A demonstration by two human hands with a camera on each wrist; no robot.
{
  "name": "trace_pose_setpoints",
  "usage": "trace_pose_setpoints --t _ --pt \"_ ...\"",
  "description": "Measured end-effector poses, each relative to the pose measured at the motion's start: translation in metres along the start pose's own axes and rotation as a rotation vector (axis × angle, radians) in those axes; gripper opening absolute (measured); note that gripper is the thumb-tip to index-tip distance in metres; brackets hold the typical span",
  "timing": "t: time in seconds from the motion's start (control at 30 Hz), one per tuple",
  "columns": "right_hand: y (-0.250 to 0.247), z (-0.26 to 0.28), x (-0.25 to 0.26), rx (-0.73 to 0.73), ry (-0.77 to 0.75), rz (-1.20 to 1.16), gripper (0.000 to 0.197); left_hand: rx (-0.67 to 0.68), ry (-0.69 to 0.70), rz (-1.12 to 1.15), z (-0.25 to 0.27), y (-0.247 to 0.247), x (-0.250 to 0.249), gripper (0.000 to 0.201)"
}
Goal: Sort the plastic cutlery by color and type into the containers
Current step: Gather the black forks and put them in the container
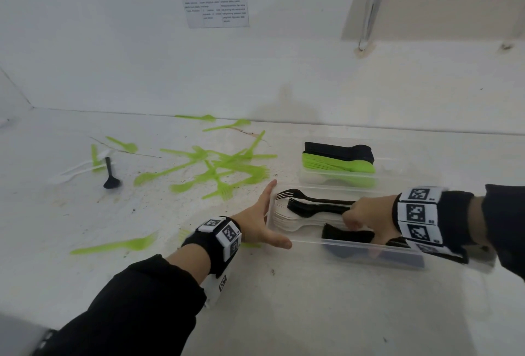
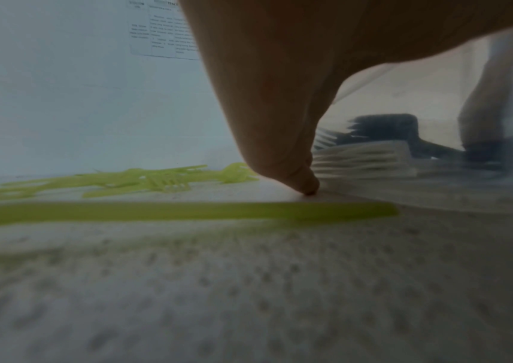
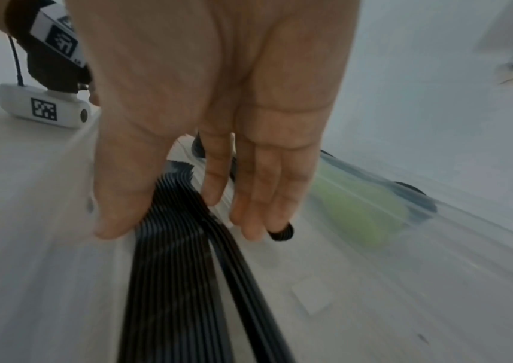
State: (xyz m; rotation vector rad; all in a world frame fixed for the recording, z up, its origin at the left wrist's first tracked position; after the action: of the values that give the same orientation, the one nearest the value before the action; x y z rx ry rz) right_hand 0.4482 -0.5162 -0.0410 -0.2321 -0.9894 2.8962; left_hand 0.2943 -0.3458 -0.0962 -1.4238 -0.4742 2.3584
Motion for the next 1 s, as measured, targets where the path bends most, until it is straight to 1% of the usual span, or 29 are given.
trace_pose_setpoints --t 0.17,0.23,0.3,0.37,0.47,0.53,0.67,0.73,0.87,0.93,1.0 --pt "-0.006 -0.007 0.016 0.058 0.012 0.142 0.060 0.012 0.011 0.046 0.001 0.001 -0.001 0.130" --pt "-0.011 -0.010 0.021 0.049 -0.002 0.179 0.053 0.016 0.014 0.048 0.001 0.001 -0.002 0.129" --pt "-0.018 -0.013 0.024 -0.004 -0.041 0.176 0.042 0.017 0.011 0.055 0.000 0.000 -0.001 0.130" --pt "-0.025 -0.018 0.027 -0.083 -0.087 0.129 0.038 0.023 0.009 0.068 0.000 0.000 0.000 0.131" --pt "-0.031 -0.028 0.035 -0.159 -0.113 0.094 0.035 0.026 0.012 0.087 0.001 0.001 0.000 0.130" --pt "-0.034 -0.034 0.042 -0.210 -0.100 0.080 0.035 0.027 0.018 0.102 0.000 0.001 0.000 0.129" --pt "-0.044 -0.041 0.048 -0.261 -0.074 0.002 0.039 0.033 0.021 0.113 -0.003 0.000 0.003 0.129" --pt "-0.049 -0.040 0.047 -0.251 -0.086 -0.038 0.041 0.035 0.032 0.113 -0.004 0.000 0.003 0.129" --pt "-0.047 -0.037 0.043 -0.118 -0.015 0.028 0.039 0.025 0.047 0.122 -0.005 0.000 0.005 0.131" --pt "-0.045 -0.038 0.046 -0.106 -0.010 0.064 0.039 0.035 0.055 0.122 -0.005 0.000 0.004 0.132" --pt "-0.047 -0.040 0.046 -0.133 0.008 0.042 0.038 0.045 0.064 0.127 -0.007 0.000 0.006 0.132"
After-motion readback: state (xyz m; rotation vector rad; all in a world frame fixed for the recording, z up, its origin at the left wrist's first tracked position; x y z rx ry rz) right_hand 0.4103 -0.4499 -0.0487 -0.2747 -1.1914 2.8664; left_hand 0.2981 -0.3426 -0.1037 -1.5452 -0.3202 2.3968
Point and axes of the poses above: each hand's wrist, its own z-axis away from the middle knuckle, its own y-axis out of the palm, x = y × z, the point moved 2 cm from there along -z, towards the middle knuckle, and after that the axes turned 9 degrees about x, right-handed, at the moved point
